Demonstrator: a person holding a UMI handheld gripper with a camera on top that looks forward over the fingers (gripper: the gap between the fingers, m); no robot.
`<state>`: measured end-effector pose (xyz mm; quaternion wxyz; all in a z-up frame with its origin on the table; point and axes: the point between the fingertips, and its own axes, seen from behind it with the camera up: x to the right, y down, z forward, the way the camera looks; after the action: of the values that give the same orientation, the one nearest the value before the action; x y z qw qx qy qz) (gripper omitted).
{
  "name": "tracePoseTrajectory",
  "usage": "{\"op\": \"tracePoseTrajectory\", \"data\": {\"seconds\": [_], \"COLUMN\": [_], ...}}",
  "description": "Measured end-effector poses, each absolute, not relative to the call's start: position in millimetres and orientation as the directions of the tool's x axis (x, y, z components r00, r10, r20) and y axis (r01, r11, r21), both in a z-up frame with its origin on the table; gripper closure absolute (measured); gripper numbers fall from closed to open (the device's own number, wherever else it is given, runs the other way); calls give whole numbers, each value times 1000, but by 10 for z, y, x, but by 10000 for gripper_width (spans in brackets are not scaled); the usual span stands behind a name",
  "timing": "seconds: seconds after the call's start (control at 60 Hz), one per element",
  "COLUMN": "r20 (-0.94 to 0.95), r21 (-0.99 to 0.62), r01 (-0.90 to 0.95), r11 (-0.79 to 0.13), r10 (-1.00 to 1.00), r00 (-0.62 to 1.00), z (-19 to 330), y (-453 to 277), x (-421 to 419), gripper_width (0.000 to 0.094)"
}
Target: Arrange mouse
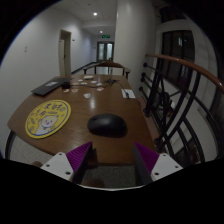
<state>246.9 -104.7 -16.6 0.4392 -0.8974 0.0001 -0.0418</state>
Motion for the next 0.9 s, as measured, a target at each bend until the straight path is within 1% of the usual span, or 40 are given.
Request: {"op": "tracePoseTrajectory", "data": {"seconds": [0.05,0.183,0.367,0.433,0.483,0.5,0.517,0.533,0.55,0.617,0.633,0.683,0.733,0.817,0.85,0.9], "r20": [52,41,31,30,10,7,9,12,15,-10,-17,0,0,-14,-5,14], "r21": [-800,-801,-789,-789,-786,-787,-786,-786,-786,-788,-789,-798,-802,-796,-809,-841], "r01": [26,25,15,12,-7,-15,-16,-16,-15,-52,-62,-48,-52,-85,-103,-114], "r11": [-599,-598,-614,-614,-618,-616,-618,-618,-618,-613,-611,-600,-596,-599,-579,-528], "r10": [-26,-13,-15,-20,-25,-33,-38,-40,-44,-72,-80,-80,-87,-123,-169,-231], "r00": [998,999,999,999,1000,999,999,999,999,997,997,997,996,992,986,973], "z": [-149,-160,-172,-177,-189,-186,-190,-192,-190,-198,-199,-190,-183,-133,-27,299], "y": [-932,-614,-99,102,222,258,285,306,327,349,345,345,336,275,274,285], "x": [2494,2569,2751,2832,2860,2886,2909,2928,2942,2963,2964,2974,2971,3012,3106,3166], "gripper_width": [111,111,120,138,188,190,254,268,387,476,483,547,590,599,598,599]}}
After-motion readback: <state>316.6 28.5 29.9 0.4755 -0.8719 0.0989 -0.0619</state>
